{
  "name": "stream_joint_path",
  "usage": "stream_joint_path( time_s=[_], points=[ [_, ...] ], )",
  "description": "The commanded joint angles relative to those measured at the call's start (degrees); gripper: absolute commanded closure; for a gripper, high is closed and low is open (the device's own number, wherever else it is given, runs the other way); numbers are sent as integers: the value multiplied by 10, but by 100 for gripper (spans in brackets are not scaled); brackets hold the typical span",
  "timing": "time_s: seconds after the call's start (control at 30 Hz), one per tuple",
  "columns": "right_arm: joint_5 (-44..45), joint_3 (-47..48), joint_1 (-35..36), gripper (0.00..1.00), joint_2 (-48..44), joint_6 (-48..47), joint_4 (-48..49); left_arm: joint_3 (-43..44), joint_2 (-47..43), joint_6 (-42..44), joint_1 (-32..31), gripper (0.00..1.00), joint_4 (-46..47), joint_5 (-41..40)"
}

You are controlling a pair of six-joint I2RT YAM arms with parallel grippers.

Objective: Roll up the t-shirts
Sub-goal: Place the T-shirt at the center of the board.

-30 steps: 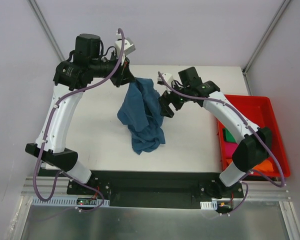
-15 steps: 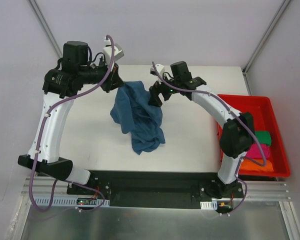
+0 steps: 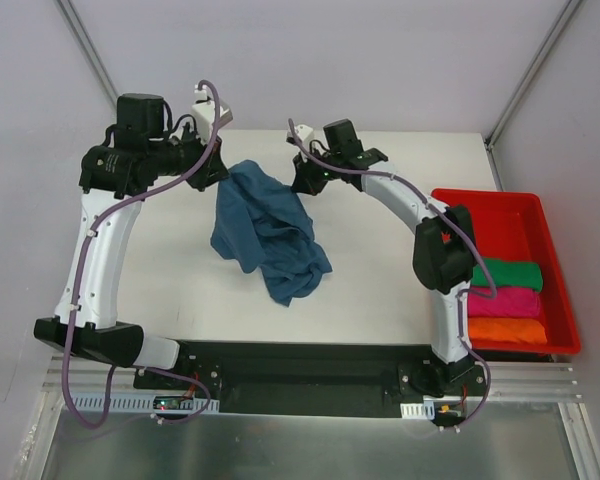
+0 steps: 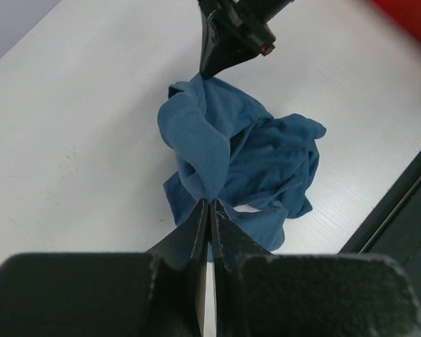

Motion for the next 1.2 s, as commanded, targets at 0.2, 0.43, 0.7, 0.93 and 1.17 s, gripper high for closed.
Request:
stream_joint_path(
  time_s=[0.2,0.43,0.7,0.93,1.17],
  points=[
    [90,104,-32,99,-46,-18,27,71,13,23,49,100,49,-77],
    [218,331,-44,99,37,69,95,352,104,-40,57,100,84,-29],
    [193,196,-57,99,-94,126,119,284,54,-102,-21,100,103,102],
    [126,-237,-58,99,-337,27,23,-65,-66,-146,-81,71,89,233],
    [117,-347,-62,43,-402,19,-181,-96,-63,-103,-51,30,80,187]
  ],
)
